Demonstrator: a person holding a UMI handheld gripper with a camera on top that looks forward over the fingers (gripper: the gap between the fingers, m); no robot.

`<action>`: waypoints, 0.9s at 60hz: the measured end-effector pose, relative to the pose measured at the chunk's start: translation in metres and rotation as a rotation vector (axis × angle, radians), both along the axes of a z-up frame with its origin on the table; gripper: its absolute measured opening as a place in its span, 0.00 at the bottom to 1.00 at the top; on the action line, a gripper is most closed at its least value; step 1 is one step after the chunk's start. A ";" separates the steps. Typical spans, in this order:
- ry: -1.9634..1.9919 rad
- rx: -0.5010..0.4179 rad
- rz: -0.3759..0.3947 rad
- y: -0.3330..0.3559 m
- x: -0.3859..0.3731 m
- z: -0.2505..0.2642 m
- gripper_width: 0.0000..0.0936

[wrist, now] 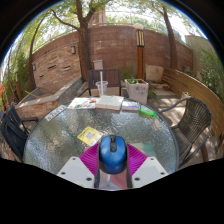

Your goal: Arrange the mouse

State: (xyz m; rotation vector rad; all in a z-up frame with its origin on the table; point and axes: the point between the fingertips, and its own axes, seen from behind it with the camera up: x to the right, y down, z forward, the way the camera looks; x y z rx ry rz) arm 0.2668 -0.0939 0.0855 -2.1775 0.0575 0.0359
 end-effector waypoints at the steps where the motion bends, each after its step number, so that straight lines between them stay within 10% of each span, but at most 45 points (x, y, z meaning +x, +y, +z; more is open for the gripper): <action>1: -0.009 -0.022 0.003 0.000 0.005 -0.011 0.39; 15: -0.020 -0.191 0.051 -0.015 0.026 -0.096 0.55; 22: -0.048 -0.167 0.074 -0.021 0.025 -0.076 0.92; 54: -0.144 -0.006 -0.035 -0.184 0.006 0.103 0.91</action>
